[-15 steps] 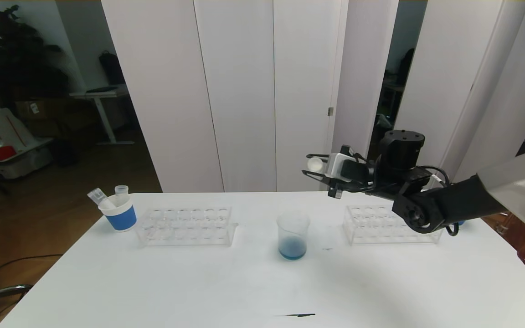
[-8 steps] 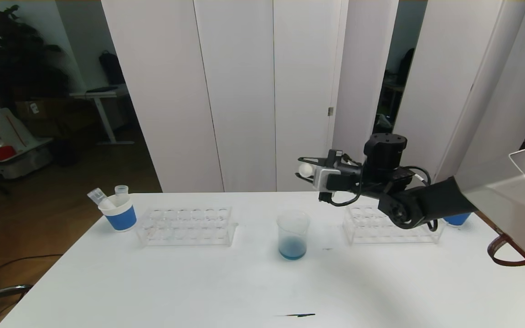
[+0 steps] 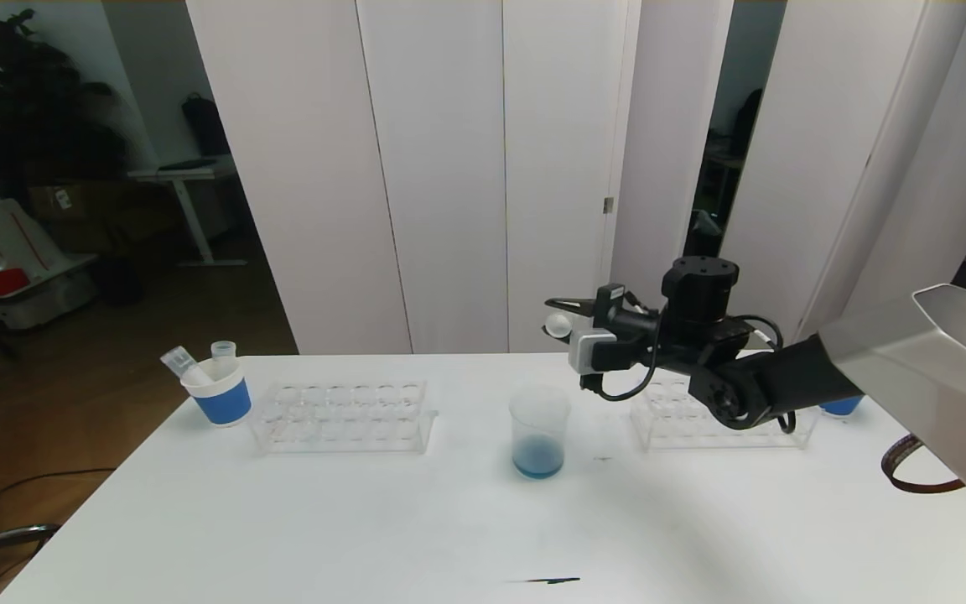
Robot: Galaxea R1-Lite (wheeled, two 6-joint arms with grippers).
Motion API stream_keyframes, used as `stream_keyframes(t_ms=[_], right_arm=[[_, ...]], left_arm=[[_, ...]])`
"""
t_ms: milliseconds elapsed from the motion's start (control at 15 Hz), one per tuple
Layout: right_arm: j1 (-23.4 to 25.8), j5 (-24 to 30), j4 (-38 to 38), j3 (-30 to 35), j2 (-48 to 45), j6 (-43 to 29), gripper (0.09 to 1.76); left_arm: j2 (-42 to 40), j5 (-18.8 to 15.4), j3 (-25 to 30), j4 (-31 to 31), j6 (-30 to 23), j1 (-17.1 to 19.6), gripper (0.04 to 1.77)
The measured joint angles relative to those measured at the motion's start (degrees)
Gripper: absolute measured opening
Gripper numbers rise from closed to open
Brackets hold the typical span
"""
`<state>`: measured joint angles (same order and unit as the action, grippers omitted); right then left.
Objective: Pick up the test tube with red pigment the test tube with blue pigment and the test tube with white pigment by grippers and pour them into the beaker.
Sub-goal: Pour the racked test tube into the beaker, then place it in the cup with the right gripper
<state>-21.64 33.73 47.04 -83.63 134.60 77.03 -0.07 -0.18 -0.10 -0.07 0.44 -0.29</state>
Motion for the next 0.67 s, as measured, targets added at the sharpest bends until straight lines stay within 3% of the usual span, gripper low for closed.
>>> stream_keyframes(t_ms=[667], right_arm=[[-0.6, -1.9, 0.9, -2.9, 1.7, 10.3, 0.58]], left_arm=[[0.0, 0.0, 0.0, 0.0, 0.0, 0.0, 1.74]])
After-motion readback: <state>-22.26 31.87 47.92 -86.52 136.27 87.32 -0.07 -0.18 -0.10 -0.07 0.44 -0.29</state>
